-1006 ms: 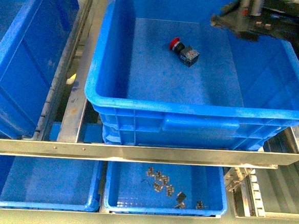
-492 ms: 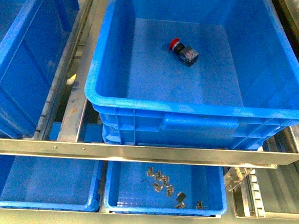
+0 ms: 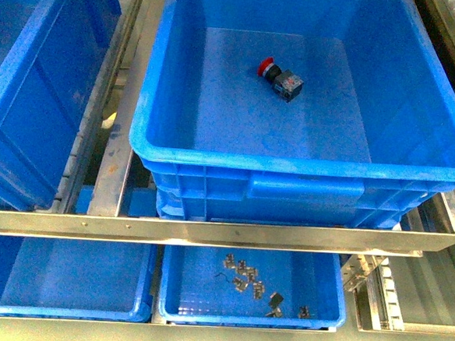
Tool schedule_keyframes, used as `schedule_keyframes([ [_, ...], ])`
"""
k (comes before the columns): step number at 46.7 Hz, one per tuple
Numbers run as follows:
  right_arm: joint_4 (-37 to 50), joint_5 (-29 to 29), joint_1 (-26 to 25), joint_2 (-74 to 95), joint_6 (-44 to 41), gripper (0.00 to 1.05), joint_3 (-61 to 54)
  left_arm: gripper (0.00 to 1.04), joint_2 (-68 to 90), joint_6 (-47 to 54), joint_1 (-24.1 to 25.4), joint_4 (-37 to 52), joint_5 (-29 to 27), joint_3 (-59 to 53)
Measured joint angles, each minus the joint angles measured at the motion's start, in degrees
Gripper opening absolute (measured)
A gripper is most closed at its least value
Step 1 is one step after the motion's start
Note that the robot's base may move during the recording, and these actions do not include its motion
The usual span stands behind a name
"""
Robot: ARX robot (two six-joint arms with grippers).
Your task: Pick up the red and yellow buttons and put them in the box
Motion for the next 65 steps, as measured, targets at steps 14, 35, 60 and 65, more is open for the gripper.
schedule_keyframes([
  [14,-10.3,-1.9,-3.4,-12.1,0.0,0.04,-0.1,0.97,0.0,0.0,0.0,0.0,0.0,0.0],
  [35,-25.8,-1.9,-3.4,-28.6,0.0,0.04,-0.2,0.97,0.0,0.0,0.0,0.0,0.0,0.0],
  [60,-40.4,-1.9,-3.4,-42.0,0.0,0.04,-0.1,0.97,0.0,0.0,0.0,0.0,0.0,0.0],
  [65,-45.2,-2.1,-3.5,-47.4,0.0,0.04,-0.1,0.97,0.0,0.0,0.0,0.0,0.0,0.0],
])
